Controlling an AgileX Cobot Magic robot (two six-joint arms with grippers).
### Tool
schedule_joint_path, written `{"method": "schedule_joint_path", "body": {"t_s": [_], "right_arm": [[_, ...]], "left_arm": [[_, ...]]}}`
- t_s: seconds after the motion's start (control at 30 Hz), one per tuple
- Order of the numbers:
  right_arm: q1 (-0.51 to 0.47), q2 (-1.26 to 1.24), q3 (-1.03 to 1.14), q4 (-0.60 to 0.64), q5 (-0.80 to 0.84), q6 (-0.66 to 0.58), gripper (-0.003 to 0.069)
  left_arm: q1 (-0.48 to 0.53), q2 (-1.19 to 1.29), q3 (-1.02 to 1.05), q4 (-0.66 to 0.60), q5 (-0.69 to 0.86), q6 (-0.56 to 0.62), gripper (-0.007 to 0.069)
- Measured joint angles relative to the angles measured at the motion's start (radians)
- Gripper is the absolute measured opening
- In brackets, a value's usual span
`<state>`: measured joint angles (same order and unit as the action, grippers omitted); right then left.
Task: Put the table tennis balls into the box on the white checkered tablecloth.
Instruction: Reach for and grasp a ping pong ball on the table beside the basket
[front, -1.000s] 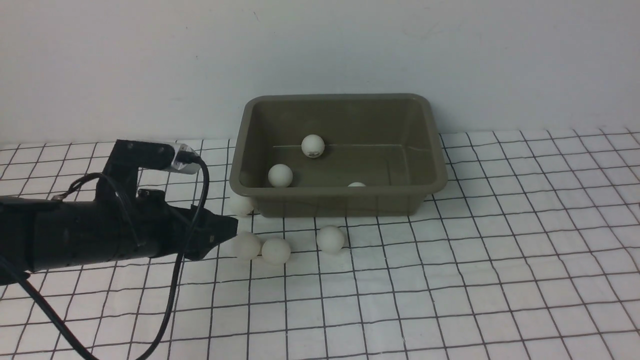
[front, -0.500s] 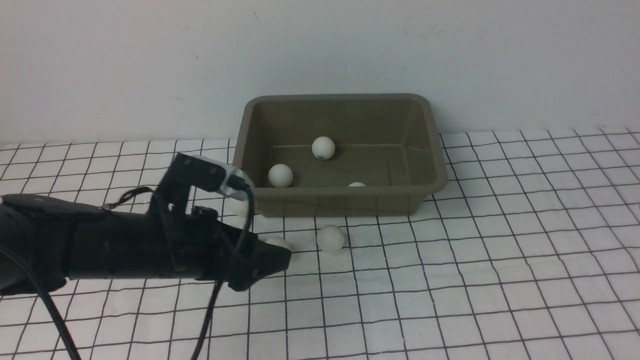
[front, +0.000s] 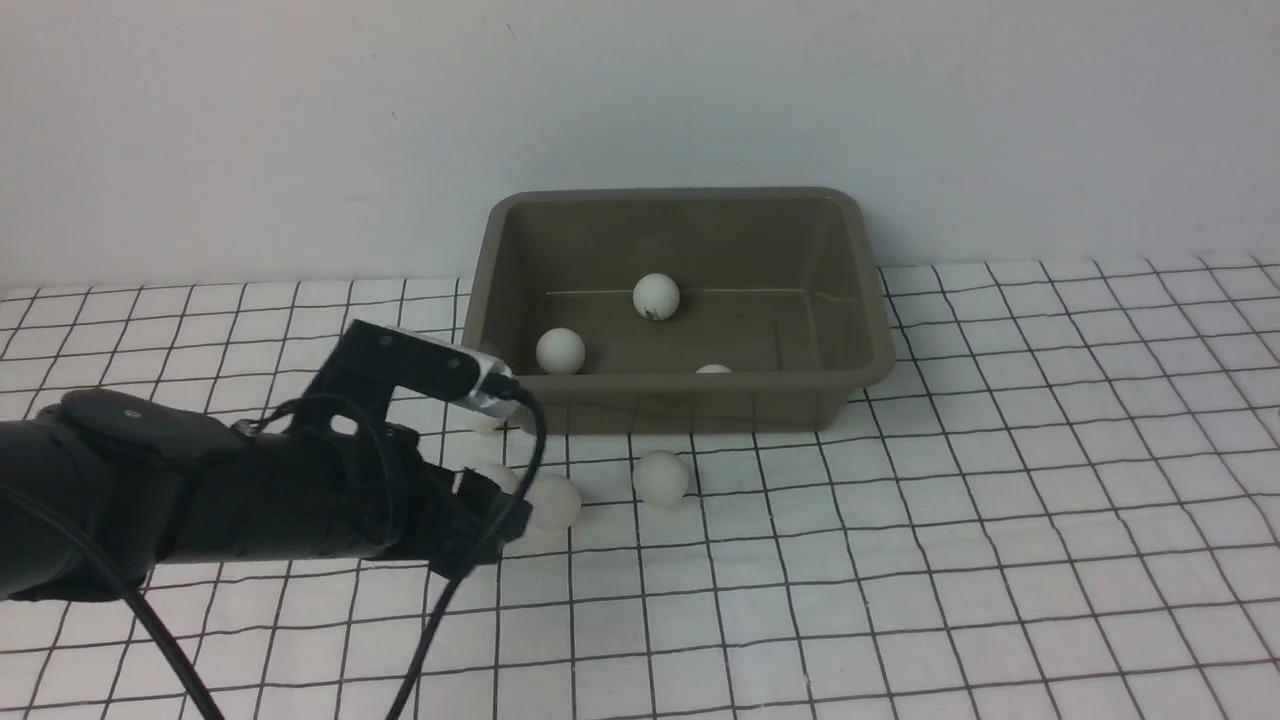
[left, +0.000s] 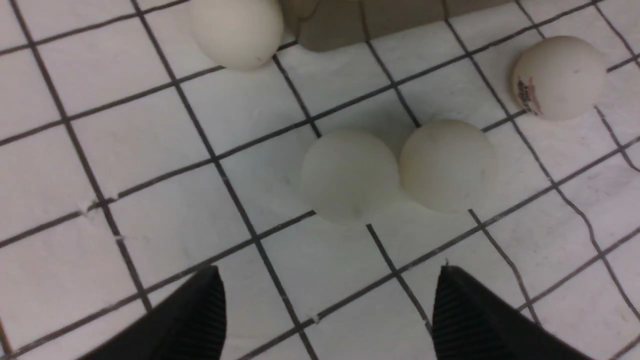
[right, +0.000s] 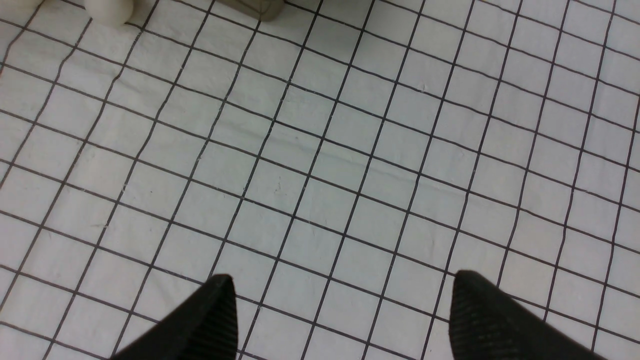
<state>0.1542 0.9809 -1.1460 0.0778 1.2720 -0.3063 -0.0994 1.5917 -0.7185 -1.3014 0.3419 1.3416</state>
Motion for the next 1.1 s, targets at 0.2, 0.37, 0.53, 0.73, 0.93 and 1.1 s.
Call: {"method": "schedule_joint_path", "body": {"t_s": [0.2, 0.37, 0.53, 0.73, 0.93, 1.1], "right_arm": [[0.000, 0.000, 0.000, 0.029, 0.000, 0.000, 0.0514], [0.000, 0.000, 0.000, 0.045, 0.000, 0.000, 0.0514], [0.000, 0.000, 0.000, 0.048, 0.000, 0.000, 0.0514], [0.000, 0.000, 0.000, 0.048, 0.000, 0.000, 0.0514], [0.000, 0.000, 0.000, 0.048, 0.000, 0.000, 0.0514], [0.000, 0.000, 0.000, 0.048, 0.000, 0.000, 0.0514]], "left_arm": [[0.015, 0.099, -0.066, -0.003, 0.059, 0.028, 0.0499], [0.015, 0.158, -0.111, -0.008, 0.077, 0.037, 0.0499], [0.015, 0.201, -0.136, -0.036, 0.097, 0.057, 0.0499], [0.015, 0.216, -0.143, -0.138, 0.097, 0.150, 0.0499], [0.015, 0.240, -0.143, -0.273, 0.099, 0.302, 0.0499], [0.015, 0.285, -0.143, -0.301, 0.134, 0.346, 0.0499]]}}
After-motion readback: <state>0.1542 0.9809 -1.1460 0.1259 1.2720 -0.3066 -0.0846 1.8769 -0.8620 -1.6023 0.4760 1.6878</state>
